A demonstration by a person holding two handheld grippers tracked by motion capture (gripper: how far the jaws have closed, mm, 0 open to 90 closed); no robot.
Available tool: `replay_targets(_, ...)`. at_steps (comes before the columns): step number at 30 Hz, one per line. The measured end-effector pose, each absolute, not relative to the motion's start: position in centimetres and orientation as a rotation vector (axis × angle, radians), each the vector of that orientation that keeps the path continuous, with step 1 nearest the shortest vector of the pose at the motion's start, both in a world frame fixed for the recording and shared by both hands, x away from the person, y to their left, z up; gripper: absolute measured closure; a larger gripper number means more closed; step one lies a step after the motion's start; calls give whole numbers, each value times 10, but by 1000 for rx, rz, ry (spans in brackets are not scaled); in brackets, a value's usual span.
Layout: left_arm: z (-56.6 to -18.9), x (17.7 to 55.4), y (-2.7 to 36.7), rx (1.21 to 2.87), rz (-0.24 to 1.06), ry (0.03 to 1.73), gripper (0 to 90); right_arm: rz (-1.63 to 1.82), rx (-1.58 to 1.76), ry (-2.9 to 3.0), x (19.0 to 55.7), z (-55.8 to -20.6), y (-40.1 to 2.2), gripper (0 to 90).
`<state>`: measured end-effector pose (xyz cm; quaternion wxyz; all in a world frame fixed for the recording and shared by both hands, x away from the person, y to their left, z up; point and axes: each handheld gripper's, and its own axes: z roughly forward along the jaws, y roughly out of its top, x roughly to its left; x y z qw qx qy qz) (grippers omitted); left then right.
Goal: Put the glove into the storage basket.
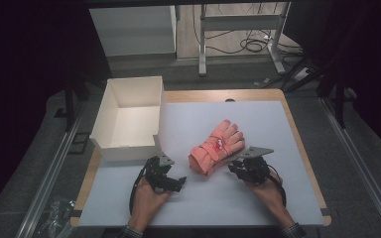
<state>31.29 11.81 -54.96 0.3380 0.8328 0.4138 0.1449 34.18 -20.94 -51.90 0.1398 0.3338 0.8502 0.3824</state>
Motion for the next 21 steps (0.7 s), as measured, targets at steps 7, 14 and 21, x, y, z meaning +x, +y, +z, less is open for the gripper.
replay_targets(7,-550,313,118,2160,374,1084,0,1091,999,2396,335,-515,-235,532)
replay_targets(14,-550,313,118,2161,372,1085,0,1052,1015,2343,330,-515,-260,362)
replay_targets(21,-550,313,118,2162,369,1084,0,1003,1066,2312,330,-519,-281,276)
